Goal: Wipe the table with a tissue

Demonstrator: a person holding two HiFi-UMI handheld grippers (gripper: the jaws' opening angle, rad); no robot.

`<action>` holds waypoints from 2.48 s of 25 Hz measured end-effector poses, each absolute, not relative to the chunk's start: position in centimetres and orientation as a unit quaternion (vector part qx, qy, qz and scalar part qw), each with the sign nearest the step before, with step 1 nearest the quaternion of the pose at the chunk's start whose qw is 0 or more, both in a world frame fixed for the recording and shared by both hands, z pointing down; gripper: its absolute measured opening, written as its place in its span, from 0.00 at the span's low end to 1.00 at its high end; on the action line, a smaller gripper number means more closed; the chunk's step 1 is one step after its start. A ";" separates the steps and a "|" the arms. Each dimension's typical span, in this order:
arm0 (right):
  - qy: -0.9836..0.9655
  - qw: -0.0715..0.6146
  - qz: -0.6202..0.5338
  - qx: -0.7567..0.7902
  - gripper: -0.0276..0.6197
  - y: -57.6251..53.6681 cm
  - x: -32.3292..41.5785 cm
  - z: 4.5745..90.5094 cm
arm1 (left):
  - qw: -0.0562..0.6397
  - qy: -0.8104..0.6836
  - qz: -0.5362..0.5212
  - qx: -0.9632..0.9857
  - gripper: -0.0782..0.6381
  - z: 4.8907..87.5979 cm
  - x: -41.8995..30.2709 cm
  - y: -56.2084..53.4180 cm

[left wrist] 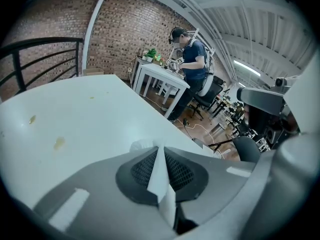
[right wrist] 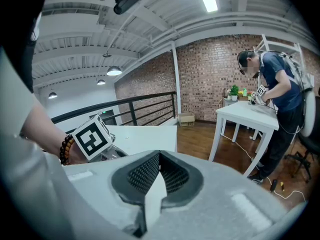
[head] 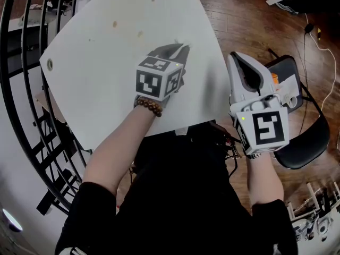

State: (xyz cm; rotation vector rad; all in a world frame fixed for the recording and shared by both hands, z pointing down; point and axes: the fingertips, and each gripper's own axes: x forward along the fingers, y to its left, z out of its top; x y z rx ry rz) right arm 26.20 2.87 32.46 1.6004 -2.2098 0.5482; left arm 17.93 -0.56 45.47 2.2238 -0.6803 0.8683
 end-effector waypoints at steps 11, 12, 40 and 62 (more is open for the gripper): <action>-0.778 0.176 0.193 0.571 0.03 3.3 26.4 32.3 | 0.330 -0.229 0.338 0.851 0.14 45.5 18.9 0.8; -0.778 0.176 0.193 0.572 0.03 3.3 26.4 32.3 | 0.330 -0.228 0.338 0.851 0.14 45.5 18.9 0.8; -0.759 0.181 0.194 0.595 0.03 5.1 26.6 31.3 | 0.313 -0.111 0.344 0.878 0.14 43.9 20.3 9.7; -0.798 0.176 0.182 0.547 0.03 1.7 24.9 30.9 | 0.354 -0.126 0.349 0.858 0.14 44.1 20.1 10.0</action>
